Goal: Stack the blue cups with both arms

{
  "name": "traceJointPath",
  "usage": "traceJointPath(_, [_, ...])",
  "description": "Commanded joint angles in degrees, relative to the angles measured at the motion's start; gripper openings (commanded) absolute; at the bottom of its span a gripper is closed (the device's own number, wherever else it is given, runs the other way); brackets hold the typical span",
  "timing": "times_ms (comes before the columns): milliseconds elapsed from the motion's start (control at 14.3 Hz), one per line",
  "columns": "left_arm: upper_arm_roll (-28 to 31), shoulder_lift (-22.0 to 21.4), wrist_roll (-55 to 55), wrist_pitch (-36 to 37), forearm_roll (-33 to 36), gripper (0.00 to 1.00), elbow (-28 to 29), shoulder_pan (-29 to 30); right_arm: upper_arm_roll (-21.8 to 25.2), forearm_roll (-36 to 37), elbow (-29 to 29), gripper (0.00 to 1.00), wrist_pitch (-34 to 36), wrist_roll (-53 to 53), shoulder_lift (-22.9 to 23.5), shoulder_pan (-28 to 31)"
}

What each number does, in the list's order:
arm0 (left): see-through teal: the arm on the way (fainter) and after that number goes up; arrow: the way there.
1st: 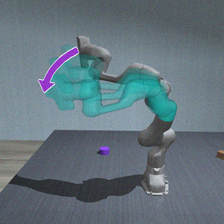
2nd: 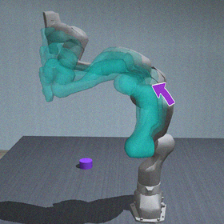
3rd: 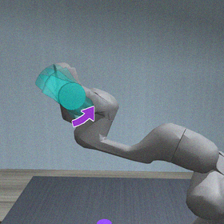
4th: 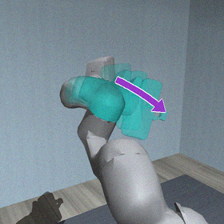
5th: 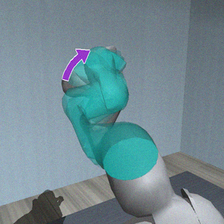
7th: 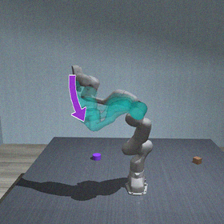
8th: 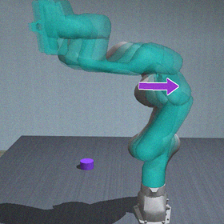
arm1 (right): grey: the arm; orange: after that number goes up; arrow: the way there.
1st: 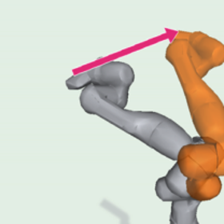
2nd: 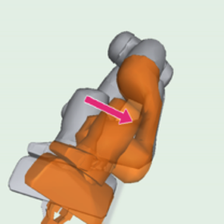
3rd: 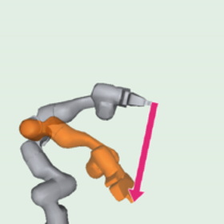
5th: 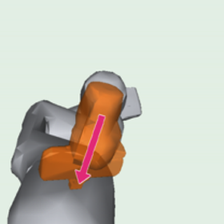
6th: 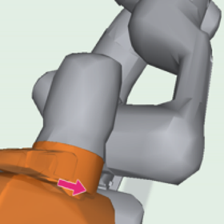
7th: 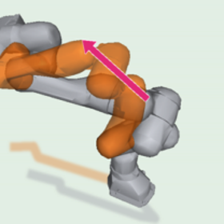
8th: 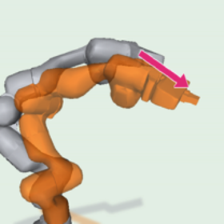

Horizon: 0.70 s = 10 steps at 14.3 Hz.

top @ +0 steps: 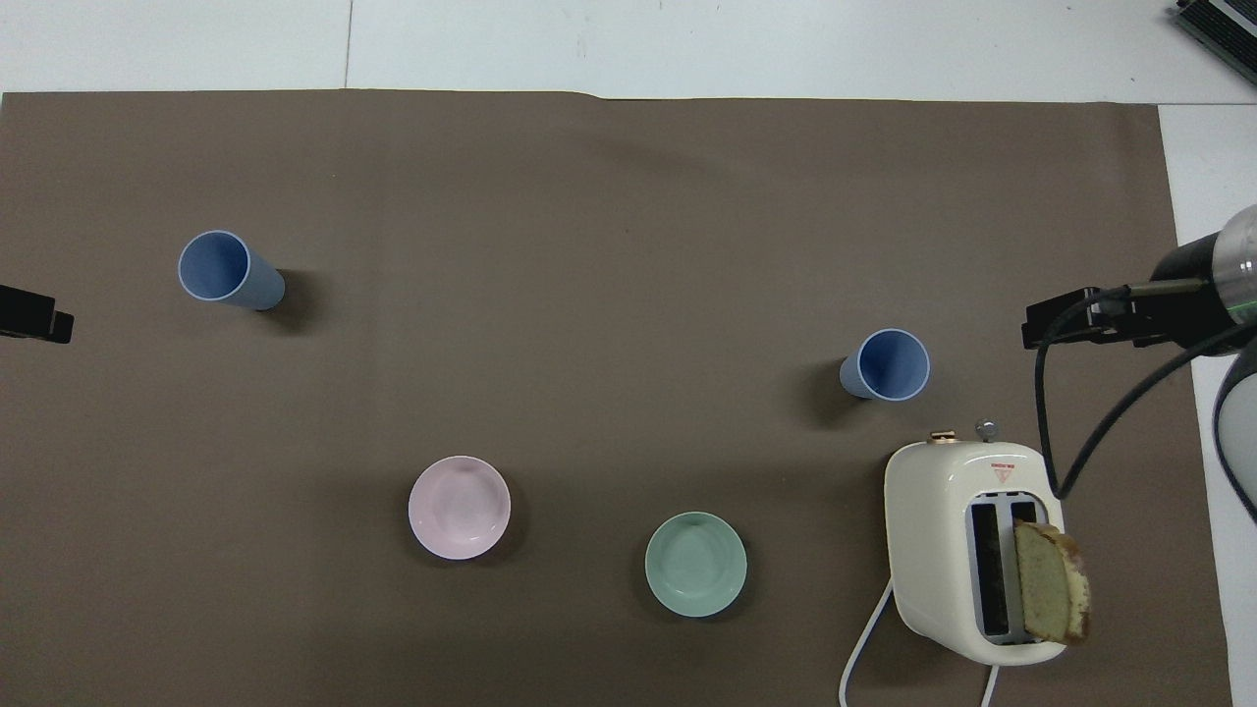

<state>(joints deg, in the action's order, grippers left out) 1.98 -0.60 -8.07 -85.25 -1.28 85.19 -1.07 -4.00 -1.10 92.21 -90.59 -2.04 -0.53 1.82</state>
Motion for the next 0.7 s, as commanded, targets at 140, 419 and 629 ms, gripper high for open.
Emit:
traceJointPath(140, [0.13,-0.11,0.33,0.70,-0.13,1.00,-0.90,0.01,-0.13,-0.31,2.01,1.00,-1.44,-0.15,-1.41,0.38])
traceJointPath(419, [0.13,-0.19,0.42,1.49,-0.13,1.00,-0.73,-0.16,-0.22,-0.75,1.74,1.00,-1.26,0.20,-1.41,0.38])
traceJointPath(629, [0.13,-0.19,0.51,1.49,-0.13,1.00,-0.64,-0.60,-0.22,-0.75,1.74,1.00,-1.26,0.20,-1.32,0.38])
